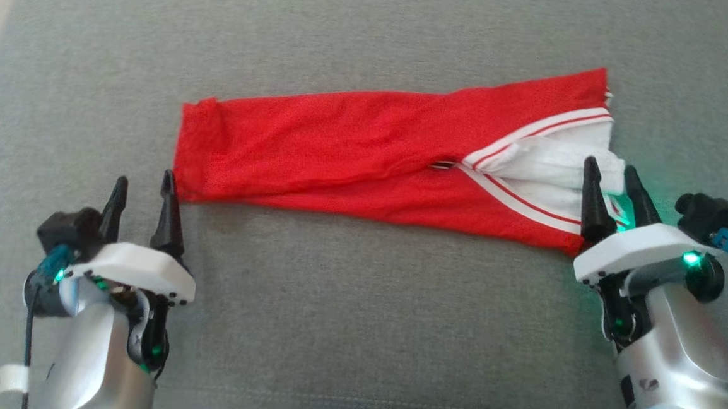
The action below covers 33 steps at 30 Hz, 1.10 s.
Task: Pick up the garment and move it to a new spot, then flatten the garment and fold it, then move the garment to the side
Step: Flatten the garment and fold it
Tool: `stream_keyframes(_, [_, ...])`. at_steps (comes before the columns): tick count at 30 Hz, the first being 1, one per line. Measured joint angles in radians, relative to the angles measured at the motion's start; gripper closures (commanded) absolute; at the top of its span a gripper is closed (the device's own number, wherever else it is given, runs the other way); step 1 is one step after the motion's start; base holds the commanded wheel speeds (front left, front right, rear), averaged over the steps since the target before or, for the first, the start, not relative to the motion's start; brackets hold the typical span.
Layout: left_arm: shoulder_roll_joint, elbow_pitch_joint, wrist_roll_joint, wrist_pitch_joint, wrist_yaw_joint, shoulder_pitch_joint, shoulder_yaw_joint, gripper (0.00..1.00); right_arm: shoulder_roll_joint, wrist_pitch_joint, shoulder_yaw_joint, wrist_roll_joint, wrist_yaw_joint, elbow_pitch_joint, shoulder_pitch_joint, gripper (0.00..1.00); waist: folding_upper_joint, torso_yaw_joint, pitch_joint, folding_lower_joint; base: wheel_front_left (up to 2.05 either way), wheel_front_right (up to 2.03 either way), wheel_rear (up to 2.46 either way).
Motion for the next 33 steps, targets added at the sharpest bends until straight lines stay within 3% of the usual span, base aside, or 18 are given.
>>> stream_keyframes(10, [-0.015,-0.063,-0.027,0.000,0.006,0.070,-0.020,0.00,0.000,0.020,-0.068,-0.077,0.000,0.189,-0.085,0.00,0.0000,0.096,-0.006,0.0000,0.00,0.00,0.00])
stream_keyframes(11, [-0.016,-0.064,-0.028,0.000,0.006,0.076,-0.022,0.00,-0.001,0.021,-0.069,-0.078,0.000,0.200,-0.090,0.04,0.0000,0.103,-0.006,0.0000,0.00,0.00,0.00])
stream_keyframes(12, [-0.016,-0.064,-0.028,0.000,0.008,0.078,-0.022,0.00,-0.001,0.024,-0.069,-0.078,0.000,0.213,-0.095,0.45,0.0000,0.109,-0.006,0.0000,0.00,0.00,0.00])
stream_keyframes(13, [-0.016,-0.066,-0.029,0.000,0.012,0.080,-0.022,0.00,-0.001,0.028,-0.069,-0.078,0.000,0.223,-0.101,0.99,0.0000,0.113,-0.007,0.0000,0.00,0.00,0.00])
stream_keyframes(24, [-0.016,-0.076,-0.061,0.000,0.025,0.092,-0.047,0.00,-0.006,-0.028,-0.074,-0.079,0.000,0.295,-0.123,1.00,0.0000,0.094,-0.020,0.0000,0.00,0.00,0.00])
stream_keyframes(33, [-0.016,-0.083,-0.073,0.000,0.033,0.094,-0.077,0.00,-0.123,-0.061,-0.128,-0.087,0.000,0.253,-0.123,1.00,0.0000,0.050,-0.037,0.0000,0.00,0.00,0.00])
